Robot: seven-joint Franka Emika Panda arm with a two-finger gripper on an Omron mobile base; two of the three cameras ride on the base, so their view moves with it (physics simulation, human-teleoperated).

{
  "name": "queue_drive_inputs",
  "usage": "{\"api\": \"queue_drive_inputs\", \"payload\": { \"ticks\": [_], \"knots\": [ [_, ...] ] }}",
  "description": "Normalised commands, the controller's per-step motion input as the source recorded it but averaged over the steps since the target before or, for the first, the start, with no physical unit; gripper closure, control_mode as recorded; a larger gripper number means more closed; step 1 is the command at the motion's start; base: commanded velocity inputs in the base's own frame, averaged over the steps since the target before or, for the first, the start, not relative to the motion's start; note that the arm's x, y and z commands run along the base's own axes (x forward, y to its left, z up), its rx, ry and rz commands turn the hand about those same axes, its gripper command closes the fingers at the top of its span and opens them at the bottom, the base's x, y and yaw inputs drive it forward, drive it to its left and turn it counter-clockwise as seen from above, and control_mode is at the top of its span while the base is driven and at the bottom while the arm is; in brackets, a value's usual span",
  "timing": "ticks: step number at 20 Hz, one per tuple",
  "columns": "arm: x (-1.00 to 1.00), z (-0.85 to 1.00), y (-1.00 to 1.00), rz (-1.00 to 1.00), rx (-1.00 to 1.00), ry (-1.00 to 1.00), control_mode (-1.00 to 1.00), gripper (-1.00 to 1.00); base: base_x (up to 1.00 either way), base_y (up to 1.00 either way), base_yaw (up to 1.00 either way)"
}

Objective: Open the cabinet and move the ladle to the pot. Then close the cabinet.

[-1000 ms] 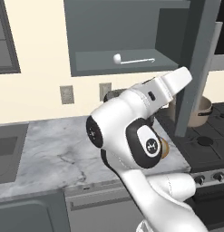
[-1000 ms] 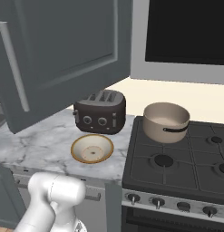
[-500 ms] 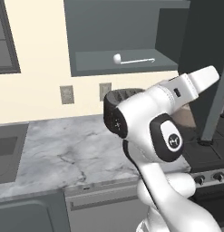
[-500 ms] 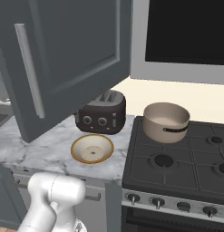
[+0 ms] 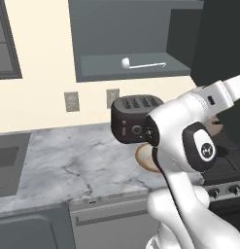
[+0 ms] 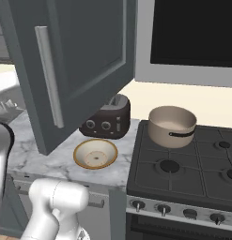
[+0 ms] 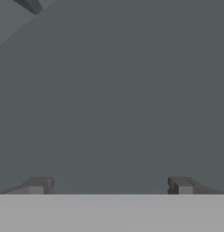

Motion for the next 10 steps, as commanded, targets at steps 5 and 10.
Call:
{"api": "queue_drive_inputs", "payload": {
  "ticks": [5,10],
  "knots": [
    [0.00,-0.04,-0.38,0.00,-0.01,0.00,-1.00,-1.00,0.00,0.00,0.00],
    [0.00,0.00,-0.16,0.00,0.04,0.00,-1.00,-1.00,0.00,0.00,0.00]
  ]
}}
